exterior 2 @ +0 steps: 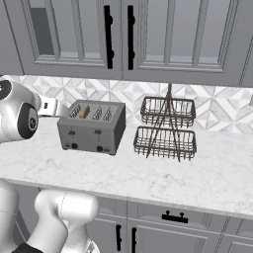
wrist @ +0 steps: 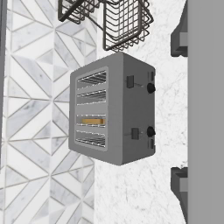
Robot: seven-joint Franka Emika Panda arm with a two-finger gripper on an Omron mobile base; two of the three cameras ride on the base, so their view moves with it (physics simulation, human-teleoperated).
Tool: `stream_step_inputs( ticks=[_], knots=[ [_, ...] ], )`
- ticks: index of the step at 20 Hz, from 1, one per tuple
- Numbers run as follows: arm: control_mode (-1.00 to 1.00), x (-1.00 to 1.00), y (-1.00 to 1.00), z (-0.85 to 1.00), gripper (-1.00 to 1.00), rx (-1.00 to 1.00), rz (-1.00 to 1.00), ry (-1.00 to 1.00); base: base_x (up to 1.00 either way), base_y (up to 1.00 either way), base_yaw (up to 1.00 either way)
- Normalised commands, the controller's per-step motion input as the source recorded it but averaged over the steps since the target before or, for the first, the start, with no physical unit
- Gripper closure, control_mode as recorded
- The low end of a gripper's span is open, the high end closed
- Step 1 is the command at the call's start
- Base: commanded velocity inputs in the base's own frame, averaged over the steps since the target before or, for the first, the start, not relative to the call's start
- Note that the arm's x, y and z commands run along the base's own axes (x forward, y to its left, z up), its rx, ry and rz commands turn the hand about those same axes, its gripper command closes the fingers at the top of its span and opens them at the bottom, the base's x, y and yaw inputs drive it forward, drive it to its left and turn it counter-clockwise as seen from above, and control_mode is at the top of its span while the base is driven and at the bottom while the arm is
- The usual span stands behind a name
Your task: Start the toaster. Once the lever pops up, take the bread to the plate on the dining counter.
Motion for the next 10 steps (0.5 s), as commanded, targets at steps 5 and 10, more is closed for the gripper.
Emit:
stream_step_inputs(
  ticks=[5,10],
  knots=[
    [-1.0,0.0,0.0,-0.02,-1.0,0.0,0.0,0.0,0.0,0.0,0.0],
    [-1.0,0.0,0.0,-0.04,-1.0,0.0,0.0,0.0,0.0,0.0,0.0]
  ],
)
